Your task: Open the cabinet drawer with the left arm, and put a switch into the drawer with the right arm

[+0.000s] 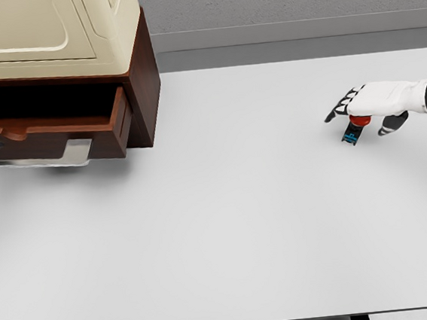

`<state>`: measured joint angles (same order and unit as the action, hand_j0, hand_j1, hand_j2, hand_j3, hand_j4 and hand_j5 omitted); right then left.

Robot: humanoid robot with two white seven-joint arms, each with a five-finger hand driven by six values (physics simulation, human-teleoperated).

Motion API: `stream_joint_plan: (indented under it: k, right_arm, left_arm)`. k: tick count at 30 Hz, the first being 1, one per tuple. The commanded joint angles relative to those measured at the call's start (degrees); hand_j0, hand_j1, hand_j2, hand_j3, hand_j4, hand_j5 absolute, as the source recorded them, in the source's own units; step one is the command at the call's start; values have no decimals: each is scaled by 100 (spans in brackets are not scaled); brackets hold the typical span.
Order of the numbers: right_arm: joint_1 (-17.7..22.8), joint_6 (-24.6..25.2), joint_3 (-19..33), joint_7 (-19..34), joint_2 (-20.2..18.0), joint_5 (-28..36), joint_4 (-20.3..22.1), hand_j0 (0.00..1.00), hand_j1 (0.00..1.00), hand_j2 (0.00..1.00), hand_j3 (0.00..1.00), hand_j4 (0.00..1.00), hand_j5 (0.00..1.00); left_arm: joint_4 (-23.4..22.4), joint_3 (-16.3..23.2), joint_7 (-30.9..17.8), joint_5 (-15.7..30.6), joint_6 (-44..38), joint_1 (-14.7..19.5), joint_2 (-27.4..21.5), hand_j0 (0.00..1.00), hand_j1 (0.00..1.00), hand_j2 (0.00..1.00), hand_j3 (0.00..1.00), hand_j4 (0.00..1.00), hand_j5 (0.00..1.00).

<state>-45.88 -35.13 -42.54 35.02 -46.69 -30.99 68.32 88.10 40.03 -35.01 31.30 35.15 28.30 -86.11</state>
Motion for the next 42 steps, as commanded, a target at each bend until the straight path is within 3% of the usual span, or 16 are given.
stream_joint_plan:
  k: [1,5,9,20,23,26,32,35,42]
  right_arm:
    - [0,13,8,-2,-15,23,-3,84,84,84,84,84,84]
    - [0,13,8,-2,-42,23,-3,81,81,81,81,81,81]
    - [0,13,8,-2,-42,32,-3,71,71,71,71,71,71]
    - [9,13,-88,-2,-33,49,-12,67,67,67,67,67,67]
    - [9,13,-79,-2,-42,102,-21,50,50,50,50,50,50]
    - [9,13,-44,-2,-42,111,-21,42,42,42,42,42,42]
    - [26,13,-18,-2,-42,155,-29,40,40,40,40,40,40]
    - [26,13,-9,-2,-42,295,-21,33,33,33,33,33,33]
    - [26,13,70,-2,-42,471,76,32,32,32,32,32,32]
  left_arm:
    - [32,-22,1,174,-15,0,-37,100,100,100,100,100,100]
    - [76,-22,1,394,-15,0,-73,100,100,100,100,100,100]
    - [49,-4,1,464,-15,0,-73,100,100,100,100,100,100]
    - [58,321,1,447,-15,-9,-292,100,100,100,100,100,100]
    - [76,461,1,447,-15,0,-424,100,100,100,100,100,100]
    - [269,549,1,429,-15,0,-486,100,100,100,100,100,100]
    - [673,558,1,385,-15,0,-512,100,100,100,100,100,100]
    - [814,567,1,368,-15,-9,-503,100,100,100,100,100,100]
    - [1025,602,1,289,-15,-9,-459,100,100,100,100,100,100]
